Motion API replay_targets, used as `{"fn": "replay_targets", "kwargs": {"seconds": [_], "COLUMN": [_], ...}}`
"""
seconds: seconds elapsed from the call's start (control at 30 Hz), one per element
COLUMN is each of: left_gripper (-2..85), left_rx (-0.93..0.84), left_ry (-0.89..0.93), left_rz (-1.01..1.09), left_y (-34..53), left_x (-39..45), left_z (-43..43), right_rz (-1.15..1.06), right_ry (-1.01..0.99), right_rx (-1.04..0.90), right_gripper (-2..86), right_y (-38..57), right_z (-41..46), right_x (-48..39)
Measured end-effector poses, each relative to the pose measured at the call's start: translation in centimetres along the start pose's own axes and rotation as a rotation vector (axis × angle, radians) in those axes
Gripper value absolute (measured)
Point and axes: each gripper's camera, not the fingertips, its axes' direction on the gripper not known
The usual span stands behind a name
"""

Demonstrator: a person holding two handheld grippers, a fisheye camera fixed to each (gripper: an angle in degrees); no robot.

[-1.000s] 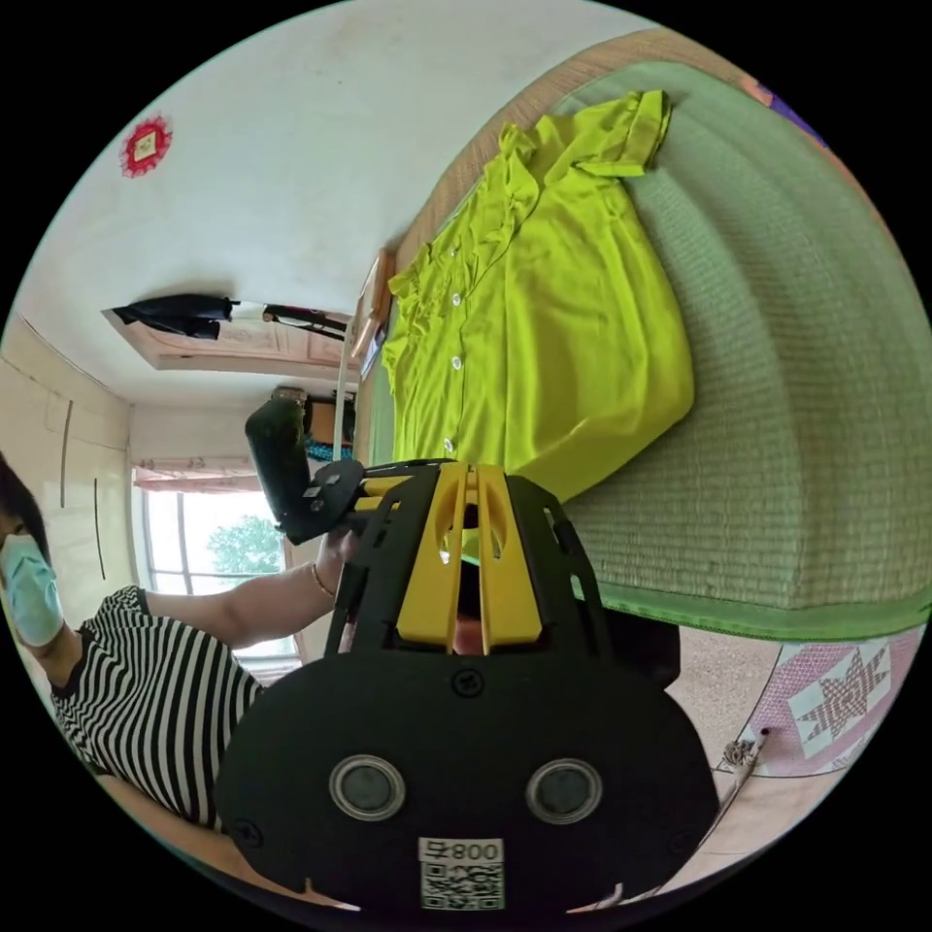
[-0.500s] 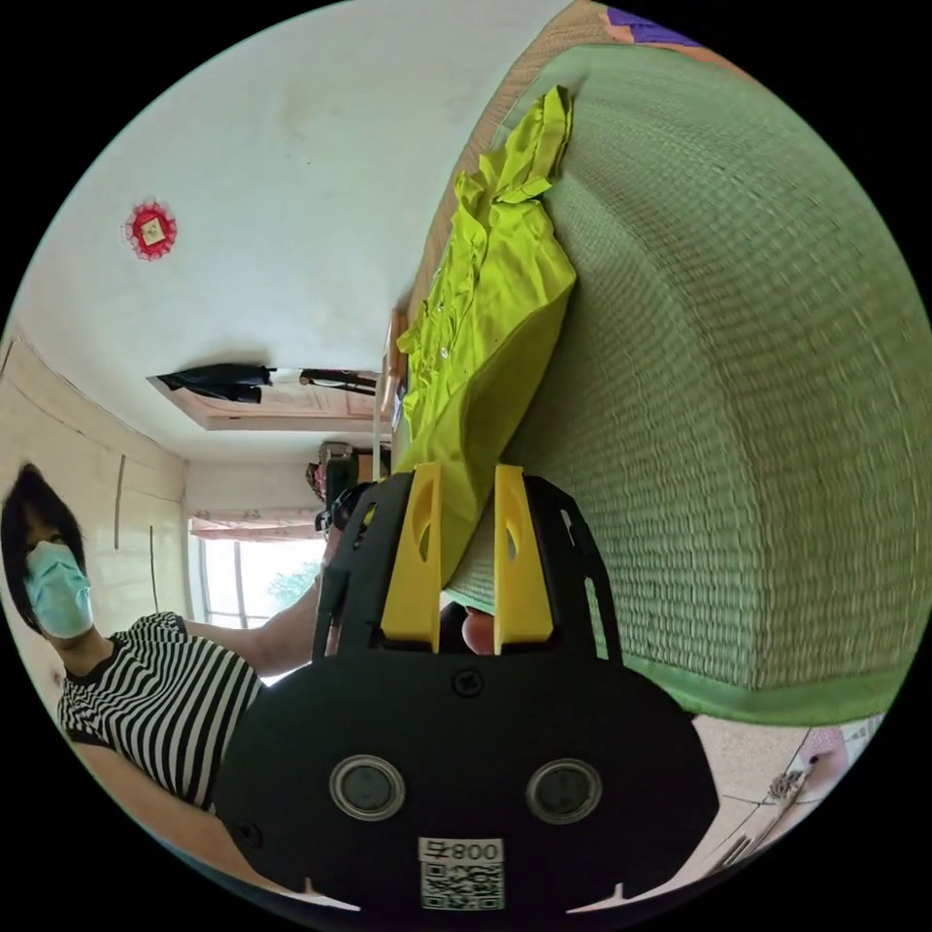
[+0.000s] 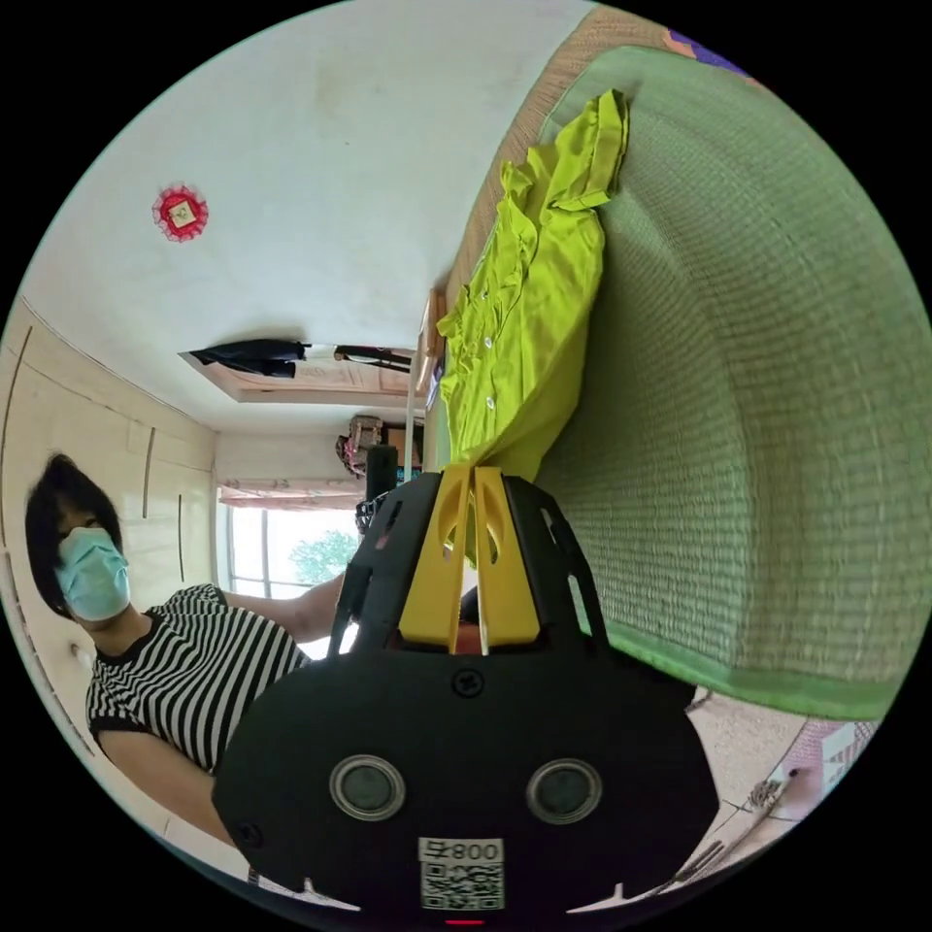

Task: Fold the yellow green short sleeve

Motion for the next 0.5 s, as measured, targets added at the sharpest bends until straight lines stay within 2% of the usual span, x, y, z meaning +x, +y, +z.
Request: {"fn": "replay_targets", "kwargs": {"seconds": [0.2,0.43,0.5], "left_gripper": [1.8,0.8,0.5], "left_rx": [-0.217,-0.204,-0.165], "left_ry": [-0.095,-0.128,-0.205], "left_rz": [0.041,0.054,0.048], "left_y": [-0.4,-1.2,-1.3], "left_x": [0.7,1.6,1.8], "left_z": [5.2,4.4,2.2], "right_rz": [0.096,0.228,0.23], "right_ry": [0.228,0.333,0.362], "right_rx": [-0.09,-0.141,-0.135], "right_gripper": [0.2,0.1,0.2], "right_y": [-0.2,-1.0,-1.3], "right_z": [-3.3,-2.9,-2.8], "right_x": [-0.1,2.1,1.9]}}
